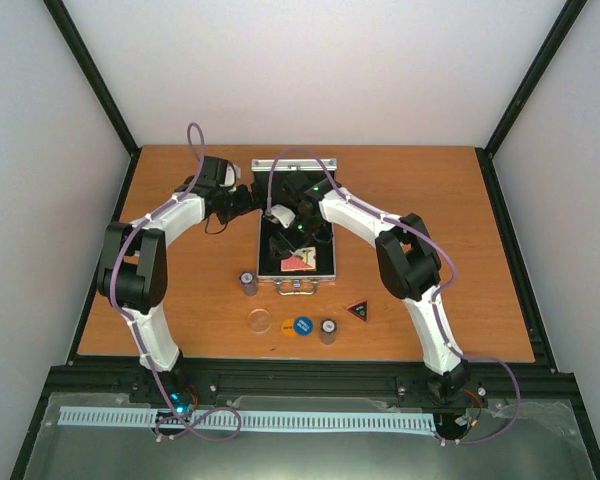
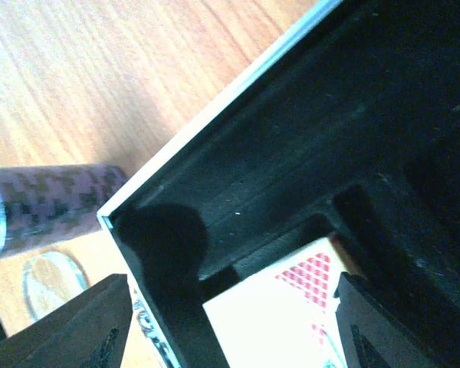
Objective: Pack up texas hold em set
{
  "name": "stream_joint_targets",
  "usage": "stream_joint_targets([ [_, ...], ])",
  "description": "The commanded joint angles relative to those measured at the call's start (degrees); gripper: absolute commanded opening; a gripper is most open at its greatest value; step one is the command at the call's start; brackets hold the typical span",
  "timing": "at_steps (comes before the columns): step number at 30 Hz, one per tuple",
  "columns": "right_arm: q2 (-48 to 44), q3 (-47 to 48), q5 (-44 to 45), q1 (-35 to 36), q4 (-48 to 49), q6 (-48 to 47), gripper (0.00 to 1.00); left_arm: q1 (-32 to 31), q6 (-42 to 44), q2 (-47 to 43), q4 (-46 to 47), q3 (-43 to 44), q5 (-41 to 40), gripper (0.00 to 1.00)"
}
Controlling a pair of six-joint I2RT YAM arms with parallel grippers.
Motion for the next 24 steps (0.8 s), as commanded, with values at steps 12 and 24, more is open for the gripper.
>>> stream_joint_targets([
  [12, -8.5, -2.5, 12.7, 2.1, 2.4, 4.2, 0.75, 0.1, 0.6, -1.2, -0.6, 1.3, -1.0, 0.99],
  [24, -14.7, -15.6, 16.7, 2.1, 0.6, 9.2, 0.77, 0.1, 1.1, -0.9, -0.8, 1.4, -1.2, 0.99],
])
